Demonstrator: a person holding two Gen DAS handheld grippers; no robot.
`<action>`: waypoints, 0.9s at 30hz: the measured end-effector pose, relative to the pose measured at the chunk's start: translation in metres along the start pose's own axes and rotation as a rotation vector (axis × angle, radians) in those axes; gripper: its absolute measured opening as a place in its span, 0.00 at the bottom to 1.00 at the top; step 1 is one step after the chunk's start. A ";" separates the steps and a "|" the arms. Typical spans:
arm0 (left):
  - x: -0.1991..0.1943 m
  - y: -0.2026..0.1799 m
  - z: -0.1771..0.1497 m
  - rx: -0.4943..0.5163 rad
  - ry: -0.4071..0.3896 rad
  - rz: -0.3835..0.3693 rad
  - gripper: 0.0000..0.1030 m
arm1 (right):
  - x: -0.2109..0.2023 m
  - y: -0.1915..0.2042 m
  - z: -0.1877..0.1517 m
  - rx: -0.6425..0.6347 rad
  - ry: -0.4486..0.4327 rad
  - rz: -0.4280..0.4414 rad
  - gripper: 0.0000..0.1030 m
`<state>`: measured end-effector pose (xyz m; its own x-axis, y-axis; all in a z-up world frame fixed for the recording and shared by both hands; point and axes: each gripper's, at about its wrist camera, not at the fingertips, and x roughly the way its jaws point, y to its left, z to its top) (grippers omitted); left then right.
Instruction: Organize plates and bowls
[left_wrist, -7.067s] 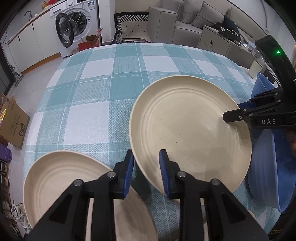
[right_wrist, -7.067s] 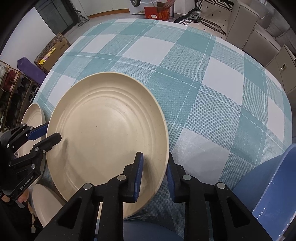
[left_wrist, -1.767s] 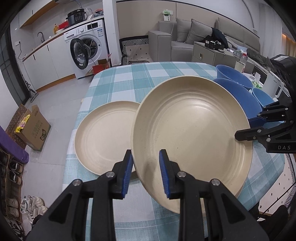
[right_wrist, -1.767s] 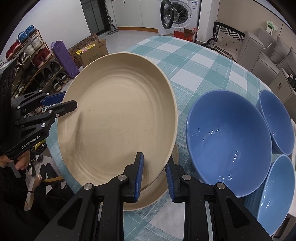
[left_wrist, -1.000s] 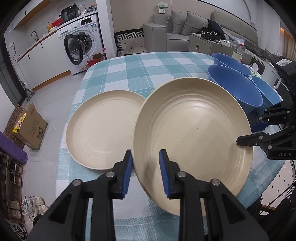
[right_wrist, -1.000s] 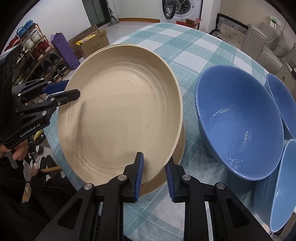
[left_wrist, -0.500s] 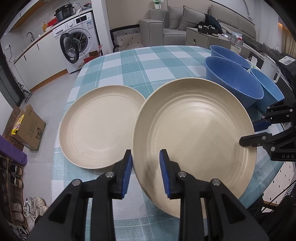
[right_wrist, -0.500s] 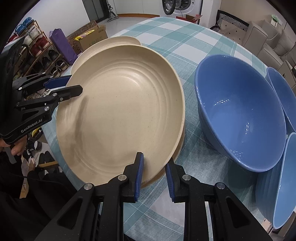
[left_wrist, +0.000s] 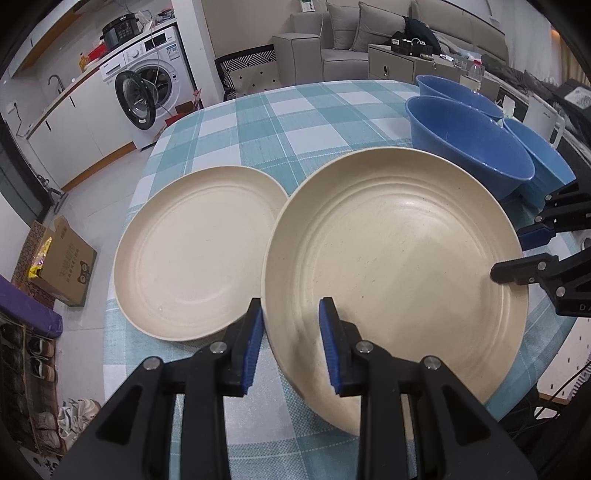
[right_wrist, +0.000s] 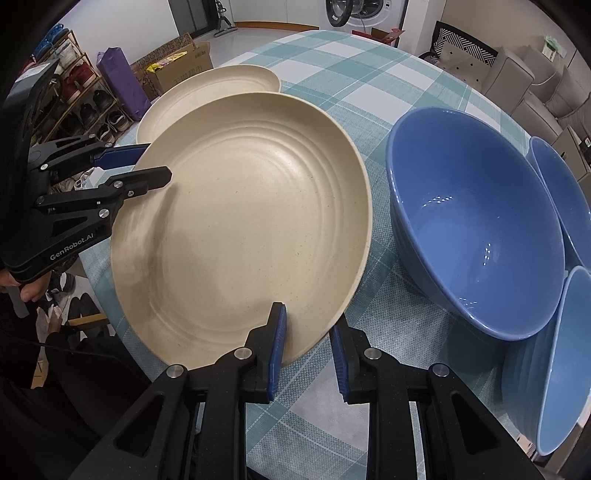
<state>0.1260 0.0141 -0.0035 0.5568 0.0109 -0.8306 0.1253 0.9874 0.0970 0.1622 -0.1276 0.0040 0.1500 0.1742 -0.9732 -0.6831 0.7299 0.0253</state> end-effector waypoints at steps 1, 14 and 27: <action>0.000 -0.001 0.000 0.008 0.000 0.007 0.27 | 0.001 0.000 0.000 -0.002 0.005 -0.002 0.23; 0.010 -0.009 -0.001 0.049 0.030 0.015 0.28 | 0.008 0.004 0.001 -0.035 0.060 -0.051 0.26; 0.011 -0.010 -0.001 0.062 0.038 0.008 0.32 | 0.022 0.003 0.008 -0.041 0.120 -0.056 0.29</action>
<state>0.1303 0.0046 -0.0142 0.5266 0.0263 -0.8497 0.1716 0.9756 0.1366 0.1697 -0.1164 -0.0156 0.1037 0.0518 -0.9933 -0.7052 0.7080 -0.0367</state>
